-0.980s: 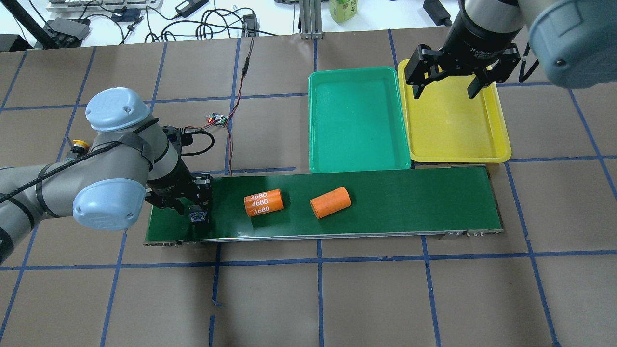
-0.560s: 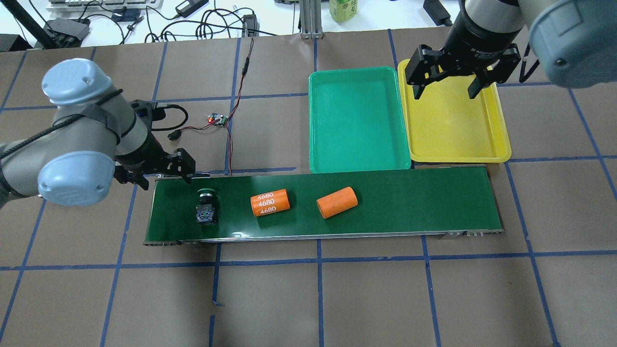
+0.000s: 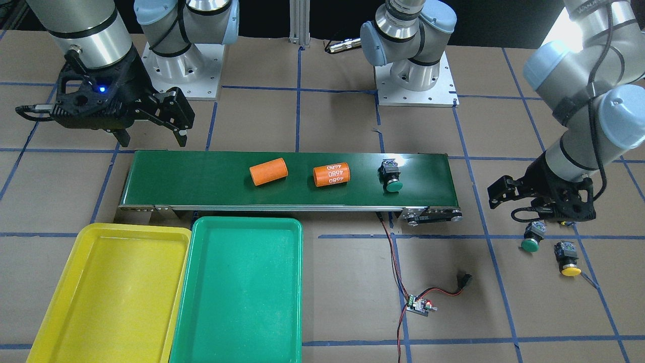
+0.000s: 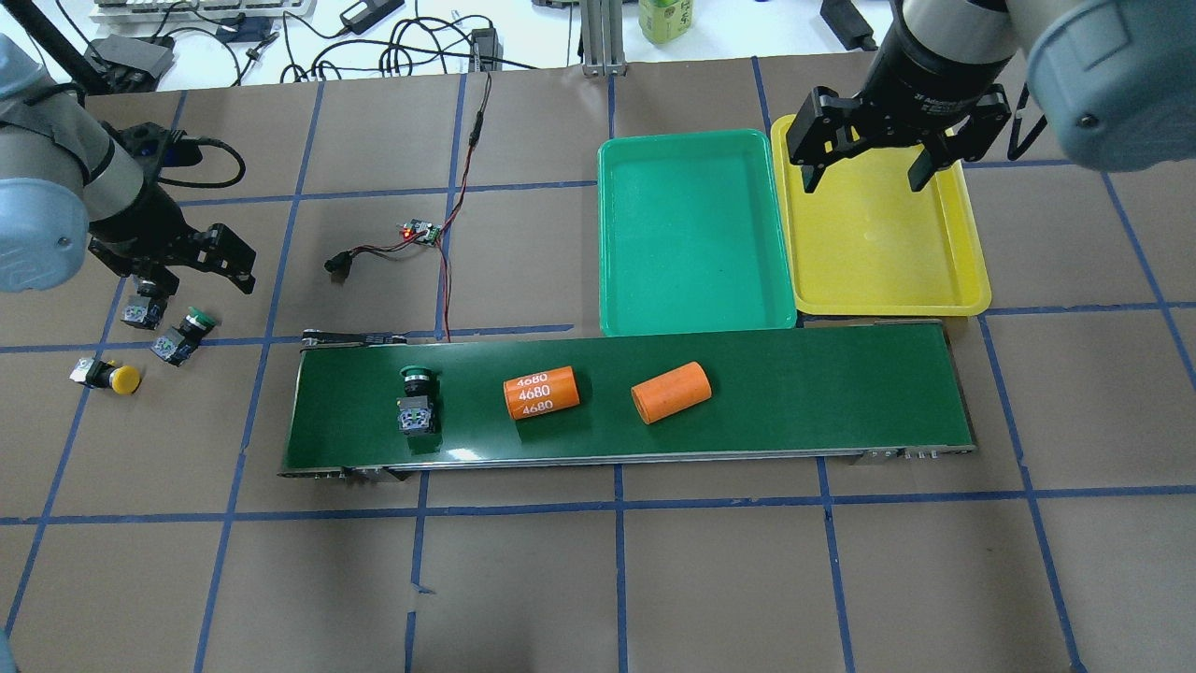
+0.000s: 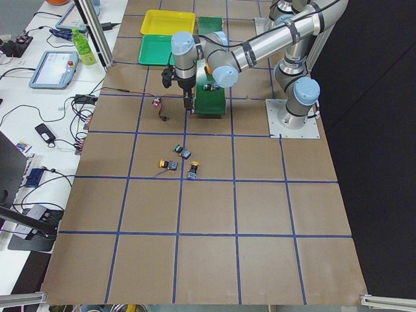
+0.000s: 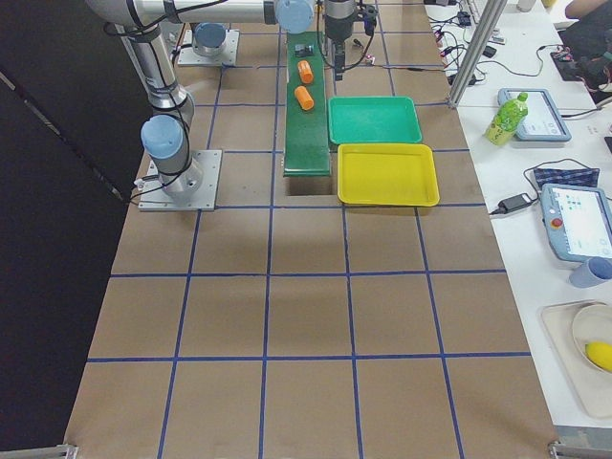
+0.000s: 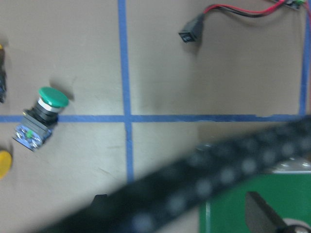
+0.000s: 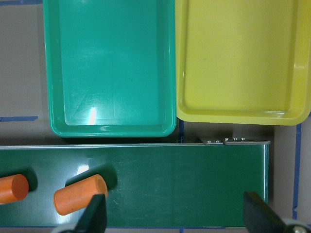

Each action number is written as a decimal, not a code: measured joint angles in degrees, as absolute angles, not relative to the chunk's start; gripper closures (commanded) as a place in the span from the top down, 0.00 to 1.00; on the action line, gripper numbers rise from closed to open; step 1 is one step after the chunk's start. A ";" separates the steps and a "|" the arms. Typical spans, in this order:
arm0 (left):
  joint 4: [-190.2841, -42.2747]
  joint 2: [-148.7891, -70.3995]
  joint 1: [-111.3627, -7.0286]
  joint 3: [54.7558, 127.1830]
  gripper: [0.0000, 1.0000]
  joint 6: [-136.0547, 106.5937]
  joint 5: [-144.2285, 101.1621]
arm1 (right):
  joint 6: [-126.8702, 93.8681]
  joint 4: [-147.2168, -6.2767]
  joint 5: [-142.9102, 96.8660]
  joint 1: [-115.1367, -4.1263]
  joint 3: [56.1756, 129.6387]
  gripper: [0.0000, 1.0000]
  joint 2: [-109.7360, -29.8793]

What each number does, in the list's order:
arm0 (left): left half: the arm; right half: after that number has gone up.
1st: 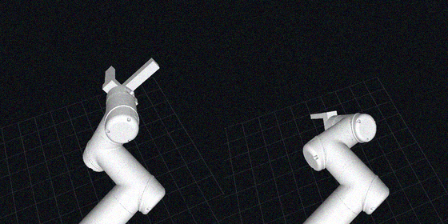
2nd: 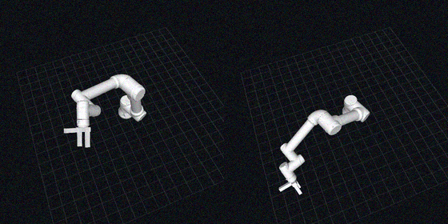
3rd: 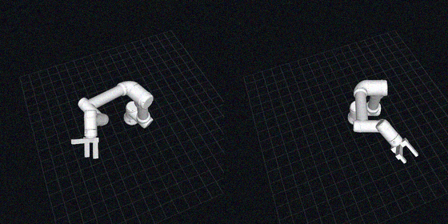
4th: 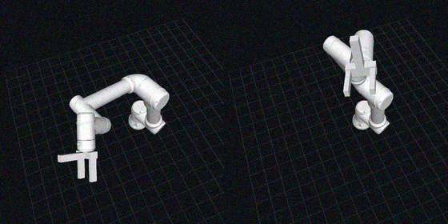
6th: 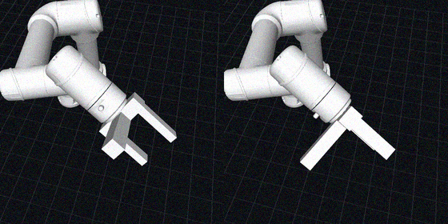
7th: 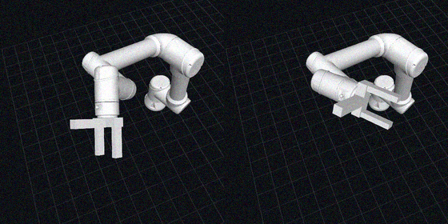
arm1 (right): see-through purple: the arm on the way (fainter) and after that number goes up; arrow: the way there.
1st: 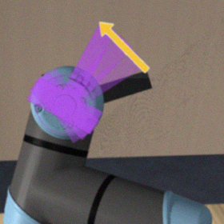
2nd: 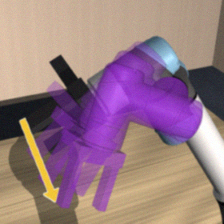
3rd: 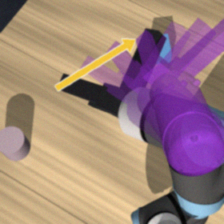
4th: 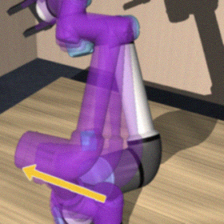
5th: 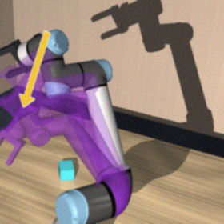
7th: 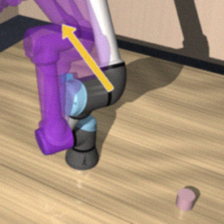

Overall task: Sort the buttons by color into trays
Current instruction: 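Grasp the second green-capped push button with the left gripper, then place the second green button on the belt and open the left gripper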

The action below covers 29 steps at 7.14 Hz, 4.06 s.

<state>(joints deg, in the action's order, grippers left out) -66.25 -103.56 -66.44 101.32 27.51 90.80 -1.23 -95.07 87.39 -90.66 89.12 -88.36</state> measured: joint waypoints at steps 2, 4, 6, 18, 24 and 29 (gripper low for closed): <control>-61.03 -108.75 -61.19 100.90 1.00 37.83 90.75 | -1.23 -95.05 87.29 -90.65 89.12 1.00 -88.30; -54.77 -113.16 -58.49 101.47 1.00 44.40 90.71 | -1.21 -94.96 87.28 -90.62 89.12 1.00 -88.27; -53.14 -115.70 -57.88 100.93 1.00 47.27 90.70 | -1.15 -94.86 87.34 -90.59 89.15 1.00 -88.25; -51.37 -118.96 -57.34 101.99 0.00 50.94 90.72 | -1.14 -94.84 87.36 -90.62 89.13 1.00 -88.33; -64.09 -105.49 -63.36 105.37 0.00 32.77 90.01 | -1.14 -94.85 87.36 -90.63 89.12 1.00 -88.33; -64.68 -95.45 -80.74 116.55 0.19 2.53 88.59 | -1.15 -94.84 87.34 -90.60 89.12 1.00 -88.28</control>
<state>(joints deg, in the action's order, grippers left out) -64.68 -95.45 -80.74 116.55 2.53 88.59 -1.15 -94.84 87.34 -90.60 89.12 -88.28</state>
